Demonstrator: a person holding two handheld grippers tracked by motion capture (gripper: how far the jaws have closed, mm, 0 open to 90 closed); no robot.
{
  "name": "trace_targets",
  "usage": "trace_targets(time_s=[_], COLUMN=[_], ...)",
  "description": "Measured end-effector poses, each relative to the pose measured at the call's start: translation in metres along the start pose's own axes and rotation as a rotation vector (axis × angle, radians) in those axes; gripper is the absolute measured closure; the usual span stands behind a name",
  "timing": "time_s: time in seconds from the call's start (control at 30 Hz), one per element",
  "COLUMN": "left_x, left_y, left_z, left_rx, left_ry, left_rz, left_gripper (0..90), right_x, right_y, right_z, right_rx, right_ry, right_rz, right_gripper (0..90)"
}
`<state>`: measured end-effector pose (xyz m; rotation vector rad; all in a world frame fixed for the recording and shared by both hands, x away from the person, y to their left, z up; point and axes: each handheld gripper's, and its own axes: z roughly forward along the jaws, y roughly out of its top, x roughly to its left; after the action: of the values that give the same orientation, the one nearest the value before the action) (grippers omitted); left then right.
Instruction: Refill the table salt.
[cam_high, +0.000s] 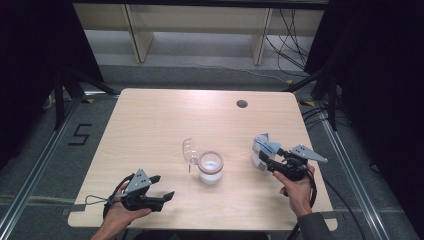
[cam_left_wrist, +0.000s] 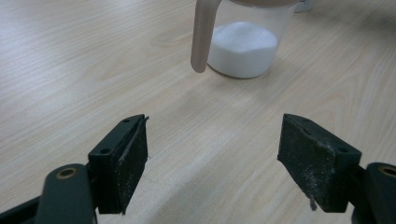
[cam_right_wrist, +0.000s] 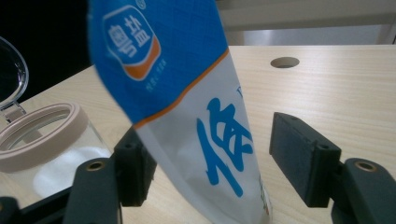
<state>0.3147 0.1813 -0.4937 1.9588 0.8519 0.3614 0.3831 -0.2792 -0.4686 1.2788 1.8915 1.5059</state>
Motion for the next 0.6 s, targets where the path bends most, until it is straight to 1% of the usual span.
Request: trace_targets(time_s=[0.07, 0.1, 0.13, 0.17, 0.2, 0.23, 0.27, 0.3, 0.33, 0.37, 0.4, 0.43, 0.47, 0.5, 0.53, 0.57, 0.6], left_x=[0.000, 0.000, 0.000, 0.000, 0.000, 0.000, 0.000, 0.000, 0.000, 0.000, 0.000, 0.000, 0.000, 0.000, 0.000, 0.000, 0.001], left_y=[0.000, 0.000, 0.000, 0.000, 0.000, 0.000, 0.000, 0.000, 0.000, 0.000, 0.000, 0.000, 0.000, 0.001, 0.001, 0.001, 0.001], left_z=[0.000, 0.000, 0.000, 0.000, 0.000, 0.000, 0.000, 0.000, -0.001, -0.001, -0.001, -0.001, 0.000, -0.001, 0.000, 0.000, -0.001], left_rx=[0.000, 0.000, 0.001, 0.001, 0.000, -0.001, -0.001, -0.003, 0.003, 0.001, 0.001, 0.002, -0.004, 0.000, -0.006, -0.003, 0.005], left_ry=[0.000, 0.000, 0.001, 0.001, -0.004, -0.003, -0.003, -0.003, 0.006, 0.005, 0.005, 0.005, -0.005, -0.003, -0.005, -0.004, 0.002], left_rz=[0.000, 0.000, 0.001, 0.001, 0.001, 0.001, 0.001, -0.001, -0.002, -0.002, -0.002, -0.001, 0.003, 0.007, 0.001, 0.004, 0.012], left_gripper=[23.8, 23.8, 23.8, 23.8, 23.8, 23.8, 23.8, 23.9, 23.8, 23.8, 23.8, 23.8, 23.8, 23.8, 23.8, 23.8, 23.8], right_x=[0.000, 0.003, 0.004, 0.002, 0.004, 0.004, 0.001, 0.004, 0.003, 0.002, 0.002, 0.005, 0.003, 0.002, 0.002, 0.004, 0.004], right_y=[0.000, -0.001, -0.001, -0.001, -0.002, -0.002, -0.002, -0.002, -0.003, -0.003, -0.004, -0.004, -0.005, -0.006, -0.005, -0.006, -0.005], right_z=[-0.002, -0.003, -0.003, -0.004, -0.005, -0.005, -0.006, -0.008, -0.009, -0.009, -0.010, -0.013, -0.013, -0.013, -0.016, -0.017, -0.018], right_rx=[-0.003, 0.004, 0.000, 0.017, 0.023, 0.022, 0.020, 0.024, 0.021, 0.019, 0.019, 0.028, 0.023, 0.006, 0.026, 0.030, 0.029], right_ry=[-0.005, -0.013, -0.005, -0.016, -0.018, -0.023, -0.032, -0.029, -0.033, -0.036, -0.043, -0.037, -0.026, -0.041, -0.036, -0.053, -0.043], right_rz=[-0.035, -0.003, 0.005, -0.017, 0.024, 0.020, -0.018, 0.026, 0.013, -0.004, -0.006, 0.027, -0.004, -0.022, -0.027, -0.023, -0.048], right_gripper=[32.9, 32.8, 32.2, 30.6, 29.5, 29.5, 28.9, 27.6, 27.1, 26.8, 26.1, 25.6, 25.3, 24.8, 24.7, 24.6, 24.2])
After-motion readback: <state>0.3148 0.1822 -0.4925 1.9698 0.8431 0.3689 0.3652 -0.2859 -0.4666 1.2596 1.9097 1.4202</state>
